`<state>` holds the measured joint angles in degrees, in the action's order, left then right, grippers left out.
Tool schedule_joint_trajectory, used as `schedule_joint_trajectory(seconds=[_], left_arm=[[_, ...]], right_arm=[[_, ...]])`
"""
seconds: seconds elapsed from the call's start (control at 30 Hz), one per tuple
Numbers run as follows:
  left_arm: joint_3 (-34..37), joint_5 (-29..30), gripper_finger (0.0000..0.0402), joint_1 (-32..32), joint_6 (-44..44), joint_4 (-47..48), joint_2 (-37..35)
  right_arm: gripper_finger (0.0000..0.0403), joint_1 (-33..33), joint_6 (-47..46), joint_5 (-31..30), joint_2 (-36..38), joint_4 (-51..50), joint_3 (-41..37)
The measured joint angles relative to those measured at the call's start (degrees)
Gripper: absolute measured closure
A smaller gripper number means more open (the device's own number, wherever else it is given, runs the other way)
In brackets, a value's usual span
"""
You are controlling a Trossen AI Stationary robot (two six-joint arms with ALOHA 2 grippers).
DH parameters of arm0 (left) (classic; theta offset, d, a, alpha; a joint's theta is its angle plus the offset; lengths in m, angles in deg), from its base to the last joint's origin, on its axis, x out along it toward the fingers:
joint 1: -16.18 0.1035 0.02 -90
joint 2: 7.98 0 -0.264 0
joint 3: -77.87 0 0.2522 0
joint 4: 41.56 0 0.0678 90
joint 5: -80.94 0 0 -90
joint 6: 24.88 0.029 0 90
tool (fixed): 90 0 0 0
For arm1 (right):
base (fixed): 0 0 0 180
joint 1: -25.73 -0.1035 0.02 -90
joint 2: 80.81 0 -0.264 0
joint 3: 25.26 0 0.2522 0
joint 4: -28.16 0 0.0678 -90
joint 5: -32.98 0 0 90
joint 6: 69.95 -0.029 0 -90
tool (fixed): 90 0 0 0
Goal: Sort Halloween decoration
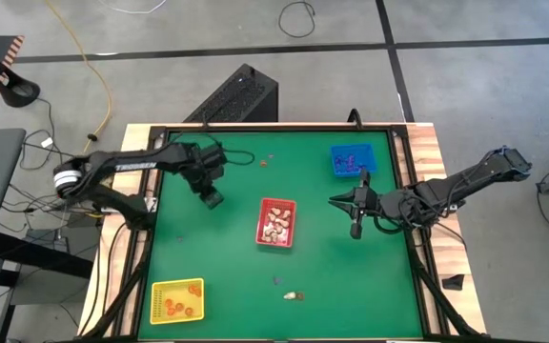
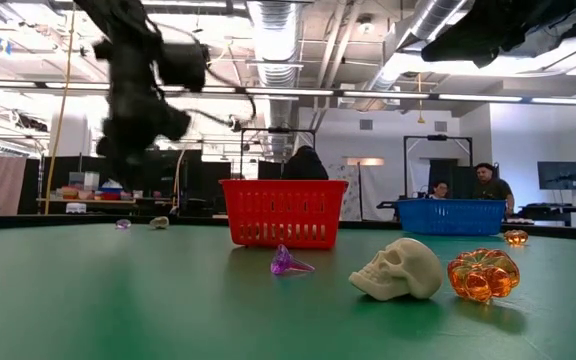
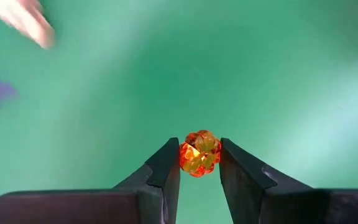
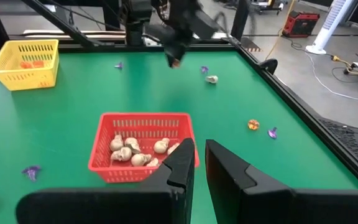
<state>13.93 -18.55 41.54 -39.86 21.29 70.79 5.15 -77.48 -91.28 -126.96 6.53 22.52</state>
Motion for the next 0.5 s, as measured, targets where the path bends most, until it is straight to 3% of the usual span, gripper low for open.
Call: schedule_joint_trajectory(seconds=[0.13, 0.3, 0.5], left_arm=[[0.0, -1.45, 0.0313, -10.27, -6.9, 3.39, -5.61], [0.0, -1.37, 0.0313, -27.09, -22.98, 2.88, -9.96], [-0.02, -0.77, 0.0313, -49.53, -38.94, -9.8, -8.76]], right_arm=[[0.0333, 0.0, -0.07, 0.0, 0.0, -0.03, 0.0], [0.0333, 0.0, -0.1, 0.0, 0.0, 0.03, 0.0], [0.0333, 0.0, -0.1, -0.02, 0.0, 0.21, 0.0]])
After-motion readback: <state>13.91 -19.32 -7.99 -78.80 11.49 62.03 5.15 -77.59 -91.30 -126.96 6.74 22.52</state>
